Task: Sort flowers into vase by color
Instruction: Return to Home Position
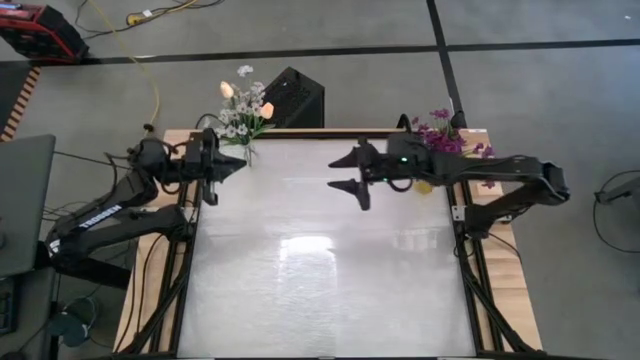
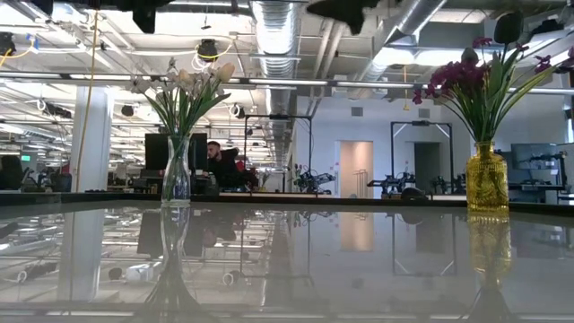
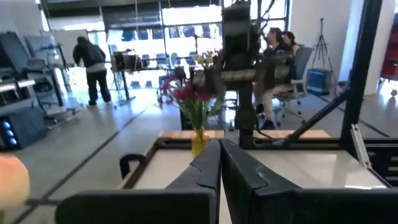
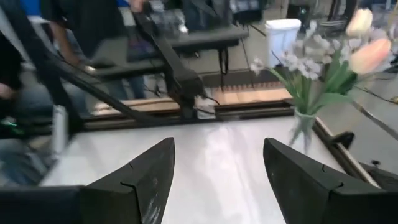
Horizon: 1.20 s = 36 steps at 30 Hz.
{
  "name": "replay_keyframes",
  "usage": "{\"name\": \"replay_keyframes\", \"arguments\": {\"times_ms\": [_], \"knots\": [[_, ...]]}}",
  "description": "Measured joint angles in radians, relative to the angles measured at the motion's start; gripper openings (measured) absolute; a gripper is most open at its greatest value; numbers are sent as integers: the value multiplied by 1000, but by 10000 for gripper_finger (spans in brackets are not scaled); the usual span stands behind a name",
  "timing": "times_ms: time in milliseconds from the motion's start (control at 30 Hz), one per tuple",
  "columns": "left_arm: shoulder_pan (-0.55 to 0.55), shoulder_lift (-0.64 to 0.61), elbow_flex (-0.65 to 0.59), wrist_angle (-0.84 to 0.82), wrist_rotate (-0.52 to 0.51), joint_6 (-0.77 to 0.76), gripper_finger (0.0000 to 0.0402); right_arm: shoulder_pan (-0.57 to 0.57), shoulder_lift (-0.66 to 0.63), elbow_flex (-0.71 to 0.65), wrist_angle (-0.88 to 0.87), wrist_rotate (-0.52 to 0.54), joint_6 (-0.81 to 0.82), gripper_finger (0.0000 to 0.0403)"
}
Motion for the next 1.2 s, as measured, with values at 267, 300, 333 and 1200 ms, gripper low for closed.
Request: {"name": "replay_keyframes", "arguments": {"times_ms": [267, 300, 333, 1200], "knots": [[-52, -22, -54, -5, -25, -30, 0, 224, -78, 0, -118, 0, 54, 270], [-59, -22, -55, -7, -34, -32, 0, 266, -62, 0, -117, 0, 53, 269], [-67, -22, -55, -7, -41, -35, 0, 309, -44, 0, -117, 0, 48, 269], [-410, -188, -123, -102, -248, -9, 0, 473, 110, -749, 818, 331, 404, 17]]}}
